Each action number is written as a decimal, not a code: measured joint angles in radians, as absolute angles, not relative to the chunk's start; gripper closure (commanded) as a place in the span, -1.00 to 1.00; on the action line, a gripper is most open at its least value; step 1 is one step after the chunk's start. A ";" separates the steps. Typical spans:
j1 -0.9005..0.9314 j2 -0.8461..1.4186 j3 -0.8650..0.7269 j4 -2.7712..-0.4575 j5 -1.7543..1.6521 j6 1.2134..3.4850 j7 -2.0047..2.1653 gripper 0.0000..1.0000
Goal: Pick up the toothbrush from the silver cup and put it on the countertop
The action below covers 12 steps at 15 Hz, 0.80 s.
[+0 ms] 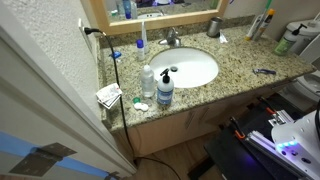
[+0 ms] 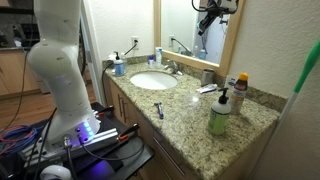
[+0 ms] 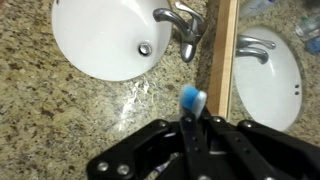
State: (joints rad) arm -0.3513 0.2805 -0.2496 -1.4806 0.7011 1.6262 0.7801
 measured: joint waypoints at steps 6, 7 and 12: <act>-0.384 0.364 -0.306 -1.473 0.636 1.372 0.837 0.96; -0.388 0.394 -0.313 -1.467 0.636 1.368 0.871 0.84; -0.386 0.420 -0.315 -1.461 0.636 1.381 0.873 0.96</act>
